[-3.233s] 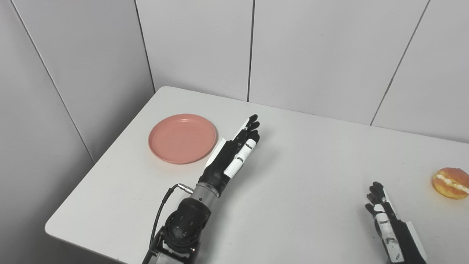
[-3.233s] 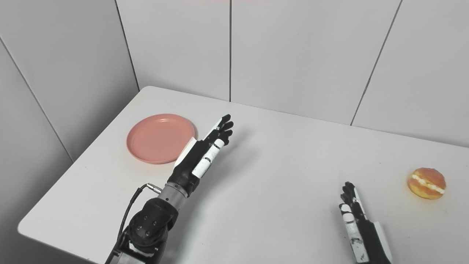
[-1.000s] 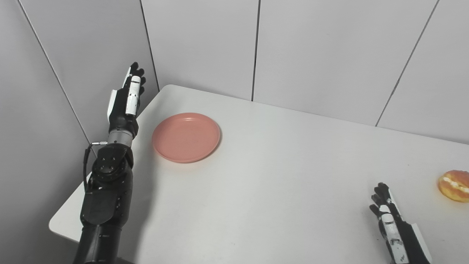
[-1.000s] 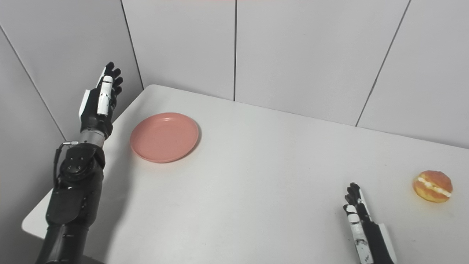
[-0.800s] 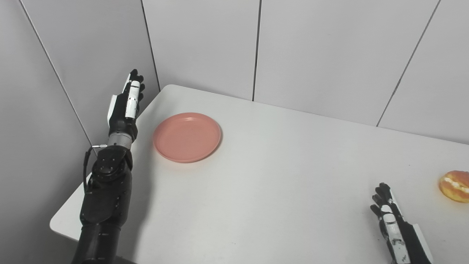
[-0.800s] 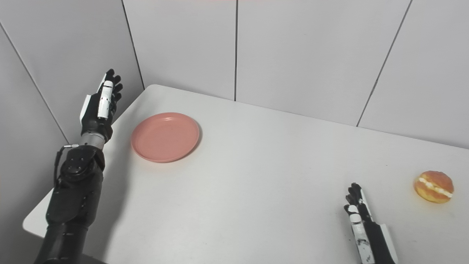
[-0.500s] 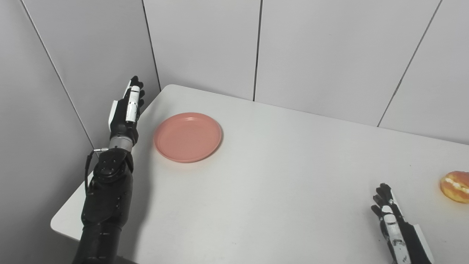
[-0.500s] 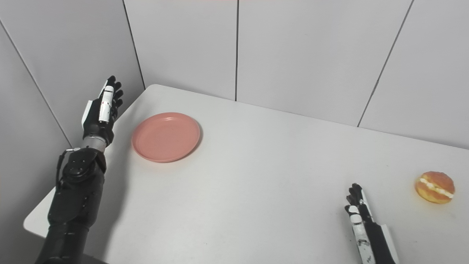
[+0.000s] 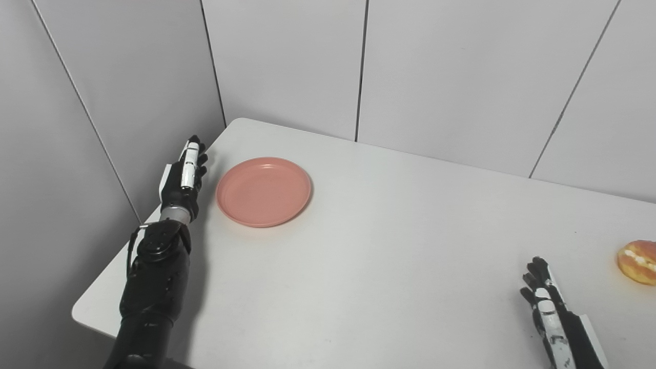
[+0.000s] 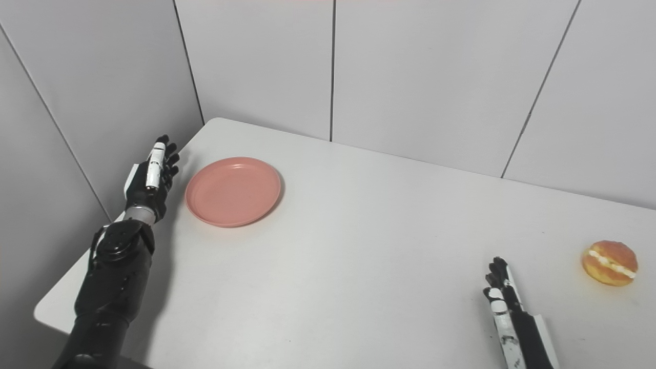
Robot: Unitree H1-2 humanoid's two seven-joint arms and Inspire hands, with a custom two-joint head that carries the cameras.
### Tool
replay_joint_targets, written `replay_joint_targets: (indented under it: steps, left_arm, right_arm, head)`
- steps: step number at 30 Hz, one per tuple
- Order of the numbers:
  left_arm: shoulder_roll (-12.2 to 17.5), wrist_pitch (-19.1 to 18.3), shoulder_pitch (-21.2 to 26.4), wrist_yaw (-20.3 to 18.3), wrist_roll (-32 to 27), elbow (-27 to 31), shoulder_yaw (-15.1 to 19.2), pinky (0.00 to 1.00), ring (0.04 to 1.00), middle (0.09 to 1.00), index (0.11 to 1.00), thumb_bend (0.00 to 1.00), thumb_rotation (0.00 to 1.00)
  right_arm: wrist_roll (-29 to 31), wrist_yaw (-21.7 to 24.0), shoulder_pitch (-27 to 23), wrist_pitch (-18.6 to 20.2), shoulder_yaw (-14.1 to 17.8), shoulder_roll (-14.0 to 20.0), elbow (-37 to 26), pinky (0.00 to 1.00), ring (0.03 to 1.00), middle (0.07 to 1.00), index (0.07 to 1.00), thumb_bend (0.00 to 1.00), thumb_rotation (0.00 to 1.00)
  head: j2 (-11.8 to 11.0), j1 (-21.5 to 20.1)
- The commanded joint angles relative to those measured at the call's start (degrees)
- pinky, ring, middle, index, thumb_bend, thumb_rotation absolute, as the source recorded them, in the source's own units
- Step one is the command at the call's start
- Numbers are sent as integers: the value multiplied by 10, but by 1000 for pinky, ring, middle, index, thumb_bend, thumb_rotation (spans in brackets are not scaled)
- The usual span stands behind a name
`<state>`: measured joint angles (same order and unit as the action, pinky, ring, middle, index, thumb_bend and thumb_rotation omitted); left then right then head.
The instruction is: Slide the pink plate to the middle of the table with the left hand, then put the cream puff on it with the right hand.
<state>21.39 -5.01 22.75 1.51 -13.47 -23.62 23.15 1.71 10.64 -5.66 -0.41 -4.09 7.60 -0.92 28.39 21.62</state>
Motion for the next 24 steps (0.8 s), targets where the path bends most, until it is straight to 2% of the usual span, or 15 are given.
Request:
replay_joint_targets:
  steps: [1, 10, 18, 24]
  left_arm:
    - [22, 40, 31, -1, 3, -8, -1, 993, 968, 966, 952, 343, 1000]
    - [22, 53, 35, -16, -5, -53, -5, 985, 977, 974, 946, 344, 1000]
    - [14, 48, 36, -30, -17, -67, -14, 975, 960, 967, 951, 363, 1000]
    - [5, 58, 37, -40, -21, -83, -26, 990, 971, 967, 949, 379, 1000]
  right_arm:
    - [3, 0, -1, 20, 2, 1, -10, 1000, 1000, 1000, 1000, 146, 1000]
    - [1, -1, -2, 20, 2, 1, -9, 1000, 1000, 1000, 1000, 154, 1000]
    - [7, 1, -2, 19, 2, 0, -9, 1000, 1000, 1000, 1000, 163, 1000]
    - [-6, -5, -2, 19, 0, 2, -8, 1000, 1000, 1000, 1000, 164, 1000]
  head:
    - [1, 0]
    - [2, -1]
    - [5, -4]
    - [6, -6]
